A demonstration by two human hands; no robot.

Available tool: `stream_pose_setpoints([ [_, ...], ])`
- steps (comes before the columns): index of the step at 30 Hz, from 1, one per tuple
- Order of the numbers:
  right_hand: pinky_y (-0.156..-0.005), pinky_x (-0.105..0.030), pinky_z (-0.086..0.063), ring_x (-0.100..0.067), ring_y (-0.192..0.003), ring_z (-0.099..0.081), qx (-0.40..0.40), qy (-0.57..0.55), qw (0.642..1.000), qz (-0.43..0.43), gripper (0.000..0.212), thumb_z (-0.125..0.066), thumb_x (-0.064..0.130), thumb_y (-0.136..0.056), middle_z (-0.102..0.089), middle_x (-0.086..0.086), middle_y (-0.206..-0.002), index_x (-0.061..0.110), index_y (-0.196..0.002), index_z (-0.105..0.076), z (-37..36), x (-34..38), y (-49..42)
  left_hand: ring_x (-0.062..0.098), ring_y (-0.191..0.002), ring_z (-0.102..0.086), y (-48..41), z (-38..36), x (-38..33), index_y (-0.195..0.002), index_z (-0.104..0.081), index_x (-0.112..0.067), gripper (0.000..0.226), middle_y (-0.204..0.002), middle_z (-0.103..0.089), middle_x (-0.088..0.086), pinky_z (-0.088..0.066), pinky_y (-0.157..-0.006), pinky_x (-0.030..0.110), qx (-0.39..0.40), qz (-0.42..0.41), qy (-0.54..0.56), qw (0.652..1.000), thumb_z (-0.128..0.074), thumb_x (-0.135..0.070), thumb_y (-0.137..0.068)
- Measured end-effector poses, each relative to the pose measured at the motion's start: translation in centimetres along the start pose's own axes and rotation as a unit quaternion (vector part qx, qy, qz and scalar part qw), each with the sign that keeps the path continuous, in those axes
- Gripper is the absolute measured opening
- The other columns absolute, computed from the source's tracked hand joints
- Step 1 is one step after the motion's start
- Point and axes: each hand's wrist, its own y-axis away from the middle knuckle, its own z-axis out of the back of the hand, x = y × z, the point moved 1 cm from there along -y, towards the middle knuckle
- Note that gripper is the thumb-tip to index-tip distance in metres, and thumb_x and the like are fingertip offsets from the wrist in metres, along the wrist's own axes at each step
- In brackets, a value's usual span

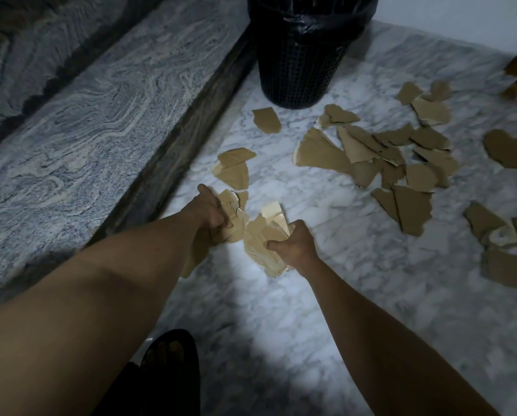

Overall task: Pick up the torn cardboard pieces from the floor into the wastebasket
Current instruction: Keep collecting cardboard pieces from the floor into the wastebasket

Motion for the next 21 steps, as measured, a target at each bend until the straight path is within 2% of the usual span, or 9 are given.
stream_pose_setpoints([
  [2, -0.080, -0.034, -0.055, -0.022, -0.097, -0.064, -0.001, -0.007, 1.000, -0.001, 0.067, -0.090, 0.027, -0.065, -0.064, -0.004, -0.107, 0.010, -0.116, -0.050, 0.1, -0.4, 0.3, 0.025, -0.111, -0.059, 0.2, 0.1, -0.4, -0.149, -0.015, -0.010, 0.114, -0.121, -0.054, 0.002, -0.052, -0.078, 0.031, 0.023, -0.011, -0.003, 1.000, -0.090, -0.021, -0.063],
  [4, -0.075, -0.031, -0.052, -0.021, -0.094, -0.064, -0.001, -0.014, 1.000, -0.004, 0.065, -0.090, 0.028, -0.065, -0.063, -0.003, -0.106, 0.011, -0.115, -0.051, 0.3, -0.7, 0.4, 0.021, -0.100, -0.064, -0.6, 0.2, -0.3, -0.134, -0.045, -0.021, 0.105, -0.117, -0.063, -0.003, -0.055, -0.075, 0.031, 0.036, -0.029, -0.048, 0.998, -0.088, -0.039, -0.040],
  [5, -0.073, -0.030, -0.051, -0.020, -0.094, -0.064, -0.001, -0.019, 1.000, -0.007, 0.065, -0.090, 0.028, -0.064, -0.063, -0.002, -0.106, 0.011, -0.114, -0.051, 0.5, -1.0, 0.4, 0.020, -0.098, -0.065, -0.8, 0.2, -0.4, -0.125, -0.053, -0.021, 0.100, -0.116, -0.065, -0.003, -0.056, -0.078, 0.031, 0.031, -0.037, -0.067, 0.997, -0.086, -0.043, -0.033],
  [10, -0.071, -0.031, -0.052, -0.019, -0.090, -0.064, -0.013, -0.049, 0.998, -0.024, 0.062, -0.090, 0.028, -0.063, -0.062, 0.001, -0.099, 0.013, -0.110, -0.052, 1.9, -2.0, 0.3, 0.023, -0.104, -0.060, 0.7, -0.4, -2.5, -0.119, -0.060, -0.010, 0.065, -0.113, -0.060, 0.003, -0.050, -0.082, 0.029, 0.032, -0.041, -0.090, 0.995, -0.090, -0.025, -0.063],
  [13, -0.068, -0.030, -0.054, -0.018, -0.085, -0.067, -0.037, -0.074, 0.996, -0.040, 0.065, -0.092, 0.033, -0.055, -0.066, 0.000, -0.094, 0.012, -0.106, -0.056, 2.7, -2.6, 0.1, 0.025, -0.108, -0.062, 0.8, -1.5, -3.5, -0.117, -0.064, -0.007, 0.062, -0.117, -0.063, 0.006, -0.051, -0.092, 0.032, 0.060, -0.042, -0.119, 0.990, -0.090, -0.030, -0.065],
  [16, -0.071, -0.036, -0.062, -0.020, -0.081, -0.072, -0.072, -0.093, 0.992, -0.044, 0.080, -0.088, 0.051, -0.037, -0.072, -0.002, -0.090, 0.011, -0.102, -0.063, 3.3, -4.3, -1.2, 0.021, -0.096, -0.064, 0.6, -2.0, -4.1, -0.109, -0.068, -0.013, 0.053, -0.113, -0.067, 0.003, -0.053, -0.087, 0.031, 0.060, -0.053, -0.130, 0.988, -0.089, -0.026, -0.062],
  [17, -0.071, -0.038, -0.062, -0.020, -0.080, -0.072, -0.084, -0.101, 0.990, -0.044, 0.083, -0.087, 0.053, -0.034, -0.072, -0.003, -0.090, 0.010, -0.101, -0.063, 3.5, -5.0, -1.9, 0.021, -0.095, -0.064, 0.4, -1.9, -4.3, -0.108, -0.067, -0.014, 0.053, -0.114, -0.067, 0.004, -0.054, -0.085, 0.031, 0.048, -0.054, -0.131, 0.989, -0.088, -0.027, -0.062],
  [18, -0.071, -0.039, -0.063, -0.021, -0.080, -0.072, -0.092, -0.109, 0.989, -0.044, 0.084, -0.087, 0.053, -0.034, -0.072, -0.004, -0.091, 0.009, -0.102, -0.063, 3.7, -5.7, -2.6, 0.023, -0.099, -0.061, 0.3, -1.8, -4.4, -0.115, -0.063, -0.013, 0.063, -0.120, -0.062, 0.006, -0.054, -0.086, 0.034, 0.026, -0.055, -0.141, 0.988, -0.087, -0.032, -0.060],
  [21, -0.070, -0.042, -0.063, -0.023, -0.083, -0.073, -0.101, -0.128, 0.985, -0.054, 0.086, -0.088, 0.053, -0.035, -0.072, -0.006, -0.094, 0.009, -0.104, -0.063, 4.6, -6.3, -3.2, 0.034, -0.124, -0.037, 0.2, -1.4, -5.2, -0.139, -0.040, -0.016, 0.094, -0.144, -0.030, 0.004, -0.043, -0.099, 0.047, -0.018, -0.096, -0.201, 0.975, -0.087, -0.037, -0.061],
])
